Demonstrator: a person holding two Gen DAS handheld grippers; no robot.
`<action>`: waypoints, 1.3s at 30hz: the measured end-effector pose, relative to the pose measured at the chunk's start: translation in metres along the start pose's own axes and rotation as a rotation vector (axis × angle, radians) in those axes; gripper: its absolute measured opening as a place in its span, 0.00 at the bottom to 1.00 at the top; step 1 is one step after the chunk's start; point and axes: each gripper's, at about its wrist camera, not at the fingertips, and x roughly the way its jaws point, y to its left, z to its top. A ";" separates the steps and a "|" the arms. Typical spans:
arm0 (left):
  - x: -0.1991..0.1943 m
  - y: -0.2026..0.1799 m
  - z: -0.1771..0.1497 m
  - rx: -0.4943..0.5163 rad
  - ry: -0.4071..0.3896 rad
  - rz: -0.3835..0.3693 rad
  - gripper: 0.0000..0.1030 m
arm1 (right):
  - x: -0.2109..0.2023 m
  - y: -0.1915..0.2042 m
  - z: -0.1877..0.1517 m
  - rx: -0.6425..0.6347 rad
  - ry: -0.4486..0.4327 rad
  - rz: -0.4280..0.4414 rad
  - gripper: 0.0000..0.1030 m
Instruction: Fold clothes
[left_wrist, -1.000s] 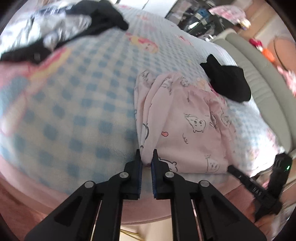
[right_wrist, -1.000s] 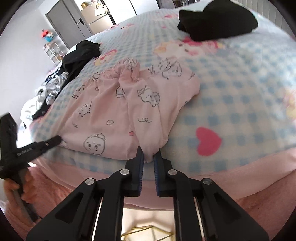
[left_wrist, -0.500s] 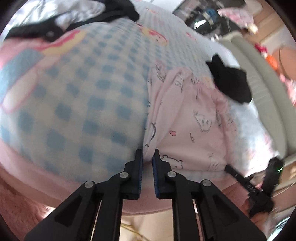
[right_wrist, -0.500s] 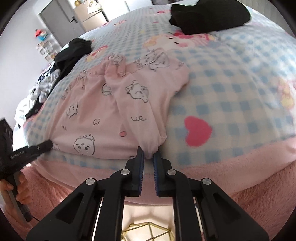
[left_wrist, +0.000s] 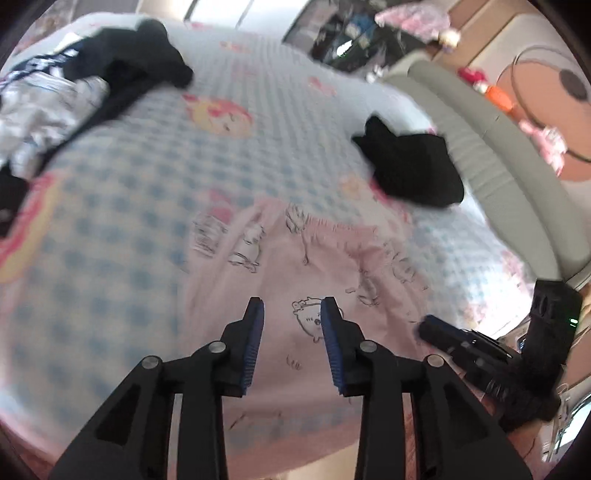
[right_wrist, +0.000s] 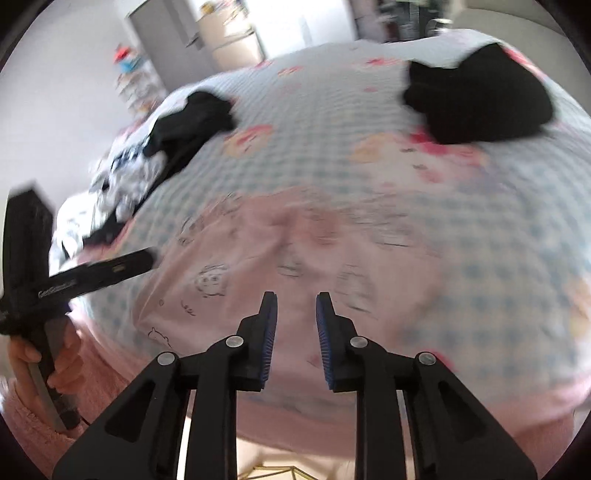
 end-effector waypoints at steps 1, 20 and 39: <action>0.008 0.003 -0.003 -0.001 0.018 0.024 0.33 | 0.015 0.005 0.000 -0.011 0.034 -0.004 0.20; -0.007 0.007 0.019 0.049 -0.085 0.131 0.38 | 0.007 -0.018 0.013 0.018 -0.023 0.019 0.25; -0.008 -0.009 0.012 0.071 -0.031 0.063 0.05 | 0.035 -0.031 0.029 0.080 0.010 0.085 0.06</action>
